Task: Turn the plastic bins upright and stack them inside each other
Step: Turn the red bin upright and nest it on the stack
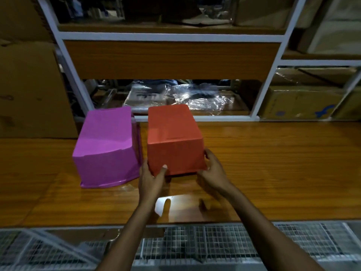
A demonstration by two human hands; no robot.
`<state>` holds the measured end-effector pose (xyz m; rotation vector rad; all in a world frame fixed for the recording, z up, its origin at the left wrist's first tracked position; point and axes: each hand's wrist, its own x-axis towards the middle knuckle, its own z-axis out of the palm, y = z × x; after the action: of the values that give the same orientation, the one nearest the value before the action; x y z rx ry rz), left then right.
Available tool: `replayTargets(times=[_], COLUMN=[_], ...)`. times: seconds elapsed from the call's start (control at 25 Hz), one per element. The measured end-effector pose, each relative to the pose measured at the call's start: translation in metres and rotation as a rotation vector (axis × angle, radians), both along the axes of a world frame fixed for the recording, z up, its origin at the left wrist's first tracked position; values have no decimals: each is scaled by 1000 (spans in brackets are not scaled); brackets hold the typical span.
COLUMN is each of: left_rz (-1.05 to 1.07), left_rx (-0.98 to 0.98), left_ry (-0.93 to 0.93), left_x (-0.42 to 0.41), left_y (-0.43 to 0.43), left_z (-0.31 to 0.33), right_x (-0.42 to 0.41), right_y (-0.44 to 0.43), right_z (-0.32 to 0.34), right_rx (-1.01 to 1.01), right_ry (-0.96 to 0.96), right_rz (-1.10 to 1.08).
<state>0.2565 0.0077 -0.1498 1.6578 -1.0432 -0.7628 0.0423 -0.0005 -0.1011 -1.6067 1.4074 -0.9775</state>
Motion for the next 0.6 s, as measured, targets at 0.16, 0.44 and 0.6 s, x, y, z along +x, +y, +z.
replayTargets(times=[0.16, 0.44, 0.6], left_rz=[52, -380, -383], left_rx=[-225, -536, -503], left_ry=[244, 204, 34], left_x=[7, 7, -7], left_y=[-1, 9, 34], left_z=[74, 170, 137], right_x=[-27, -38, -65], right_y=[-3, -18, -15], right_z=[55, 131, 132], right_rx=[-163, -451, -265], right_ry=[-5, -261, -498], right_rz=[124, -464, -538])
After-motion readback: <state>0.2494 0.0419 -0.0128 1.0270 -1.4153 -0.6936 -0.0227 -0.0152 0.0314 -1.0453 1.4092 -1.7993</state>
